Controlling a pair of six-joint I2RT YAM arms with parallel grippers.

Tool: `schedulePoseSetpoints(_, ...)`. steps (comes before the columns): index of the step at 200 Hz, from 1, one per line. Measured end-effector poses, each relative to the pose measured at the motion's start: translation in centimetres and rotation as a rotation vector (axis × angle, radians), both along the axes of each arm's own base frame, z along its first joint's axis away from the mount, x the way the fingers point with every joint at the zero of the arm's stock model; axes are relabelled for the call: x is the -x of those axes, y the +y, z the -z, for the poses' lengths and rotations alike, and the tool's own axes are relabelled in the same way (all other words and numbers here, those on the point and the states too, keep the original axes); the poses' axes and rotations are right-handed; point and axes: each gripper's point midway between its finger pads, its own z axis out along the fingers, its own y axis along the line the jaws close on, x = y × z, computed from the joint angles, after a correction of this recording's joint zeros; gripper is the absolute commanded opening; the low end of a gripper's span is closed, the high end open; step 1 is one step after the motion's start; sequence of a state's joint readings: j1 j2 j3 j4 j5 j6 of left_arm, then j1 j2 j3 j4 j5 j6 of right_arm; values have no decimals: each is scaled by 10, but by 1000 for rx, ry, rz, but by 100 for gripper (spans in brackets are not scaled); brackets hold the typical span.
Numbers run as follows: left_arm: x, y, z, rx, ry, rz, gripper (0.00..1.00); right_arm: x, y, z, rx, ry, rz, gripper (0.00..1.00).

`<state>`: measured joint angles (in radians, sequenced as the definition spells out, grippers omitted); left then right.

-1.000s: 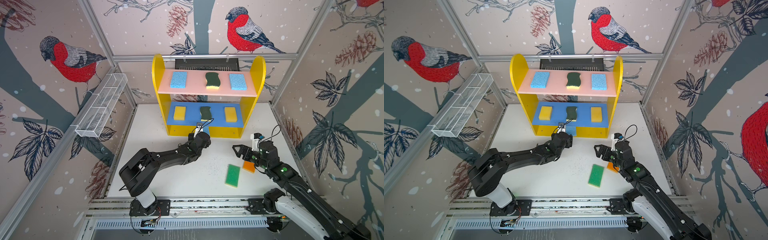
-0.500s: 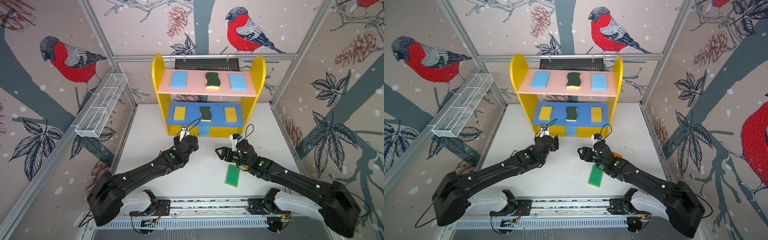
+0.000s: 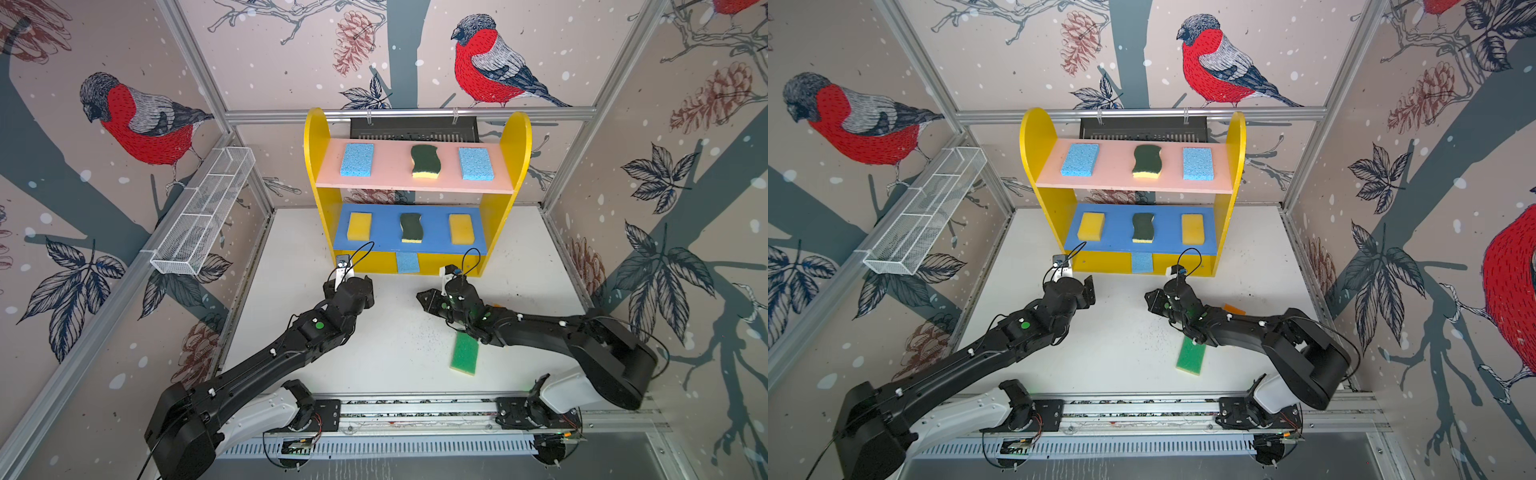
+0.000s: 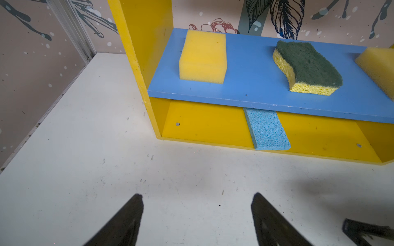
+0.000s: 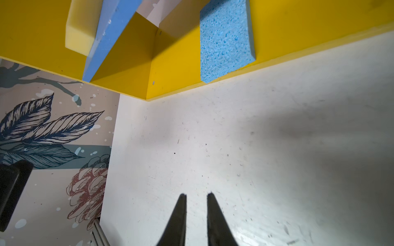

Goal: Arrange cleaning sponges on a shelf
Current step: Move the cleaning sponge to the shelf.

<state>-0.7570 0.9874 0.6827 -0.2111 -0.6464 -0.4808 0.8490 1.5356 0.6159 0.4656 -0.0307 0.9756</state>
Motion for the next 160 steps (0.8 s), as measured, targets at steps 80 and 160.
schedulePoseSetpoints(80, -2, 19, 16, 43, 29, -9, 80, -26, 31, 34, -97, 64, 65, 1)
schedulePoseSetpoints(160, -4, 19, 19, 87, 27, -5, 81, -49, 25, 48, -209, 67, 226, 0)
